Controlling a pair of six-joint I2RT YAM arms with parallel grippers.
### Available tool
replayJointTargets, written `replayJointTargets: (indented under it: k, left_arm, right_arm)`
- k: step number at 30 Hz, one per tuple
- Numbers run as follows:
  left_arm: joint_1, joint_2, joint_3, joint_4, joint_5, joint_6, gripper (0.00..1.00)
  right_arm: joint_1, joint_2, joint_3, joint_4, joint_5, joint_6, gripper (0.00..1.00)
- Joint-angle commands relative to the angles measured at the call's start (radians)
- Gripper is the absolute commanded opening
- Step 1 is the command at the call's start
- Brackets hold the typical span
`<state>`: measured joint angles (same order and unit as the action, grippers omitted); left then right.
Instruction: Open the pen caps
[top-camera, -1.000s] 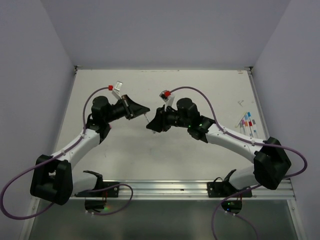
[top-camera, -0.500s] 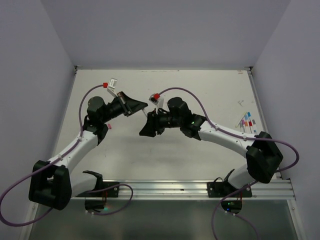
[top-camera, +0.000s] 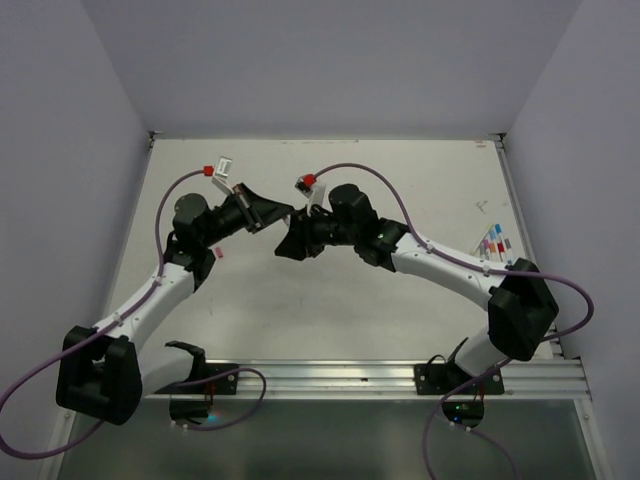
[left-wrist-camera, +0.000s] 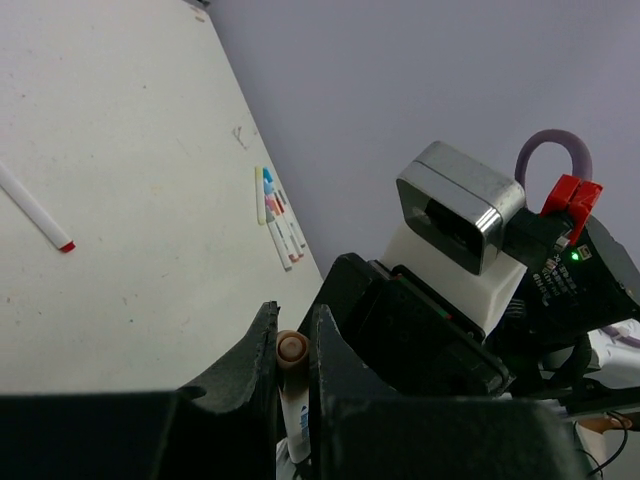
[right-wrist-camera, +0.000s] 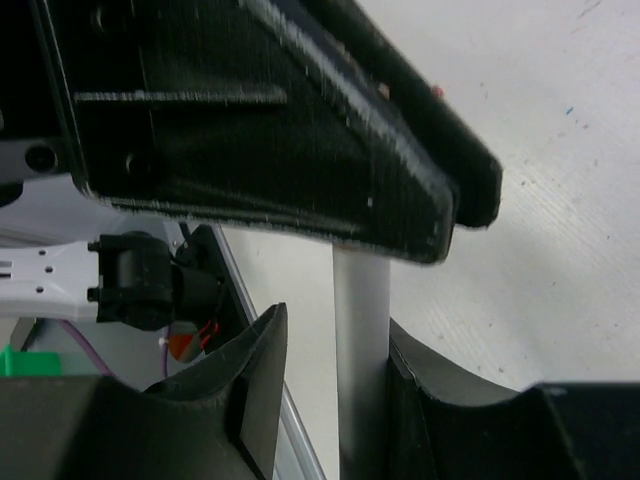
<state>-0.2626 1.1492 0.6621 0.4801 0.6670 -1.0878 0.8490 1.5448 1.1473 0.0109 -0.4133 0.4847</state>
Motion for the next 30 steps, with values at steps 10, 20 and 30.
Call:
replayJointTargets:
  k: [10,20,30]
  left_arm:
    - [-0.013,-0.048,0.076,-0.165,-0.137,0.083,0.0]
    - [0.092,0.141,0.291,-0.357,-0.357,0.216,0.0]
    - [0.097,0.123,0.308,-0.382,-0.533,0.215,0.0]
  right_arm:
    - [0.004,0.014,0.054,-0.008,0.125,-0.029,0.0]
    - [0.016,-0.049,-0.138,-0.08,0.212,-0.101,0.0]
    - [0.054,-0.069,-0.186,-0.087,0.267,-0.106,0.0]
